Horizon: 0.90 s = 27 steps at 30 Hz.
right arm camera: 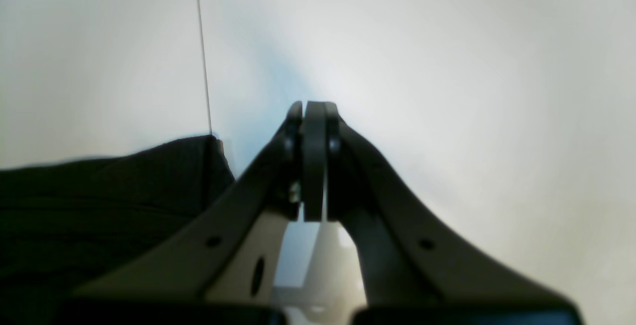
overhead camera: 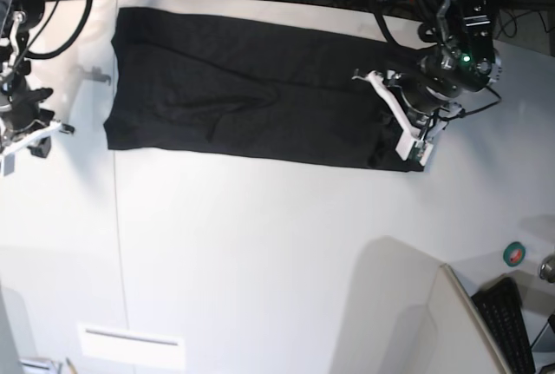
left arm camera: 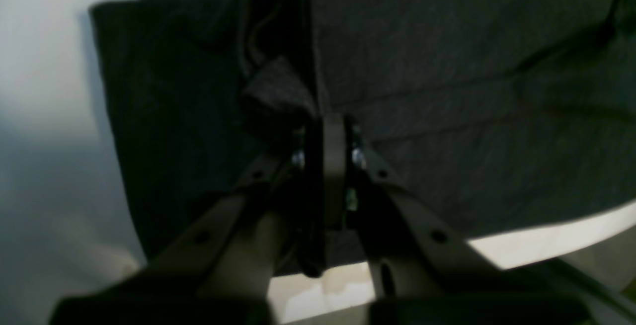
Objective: Layout the t-shirt on the table in an organized manner, then fold the t-shirt properly
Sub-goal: 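Grasp the strip end with the left gripper and push it inward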
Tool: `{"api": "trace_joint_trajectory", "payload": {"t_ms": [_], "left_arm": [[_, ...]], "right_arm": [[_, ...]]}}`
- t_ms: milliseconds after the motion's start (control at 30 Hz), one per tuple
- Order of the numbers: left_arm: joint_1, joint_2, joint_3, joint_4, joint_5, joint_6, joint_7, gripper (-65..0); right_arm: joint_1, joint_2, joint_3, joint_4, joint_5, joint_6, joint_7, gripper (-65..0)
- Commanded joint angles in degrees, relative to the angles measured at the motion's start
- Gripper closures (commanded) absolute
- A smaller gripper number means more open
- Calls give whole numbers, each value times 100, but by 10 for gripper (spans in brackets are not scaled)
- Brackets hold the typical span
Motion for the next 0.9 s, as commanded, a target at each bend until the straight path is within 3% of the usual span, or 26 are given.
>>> {"api": "trace_joint_trajectory", "payload": {"t_ms": [0, 133, 333, 733, 867], "left_arm": [[-45, -29, 142, 99, -50, 87, -92, 0], [-133, -20, 608, 90, -50, 342, -92, 0], [-256, 138, 713, -174, -24, 350, -92, 0], [-160, 103, 722, -262, -32, 350, -66, 0], [-212, 32, 722, -262, -50, 350, 444, 0]], "right_arm": [[46, 83, 32, 94, 38, 11, 138, 0], [46, 83, 32, 85, 38, 11, 138, 0], [46, 83, 32, 85, 38, 11, 138, 0], [46, 83, 32, 85, 38, 11, 138, 0], [55, 83, 32, 85, 38, 11, 138, 0]]}}
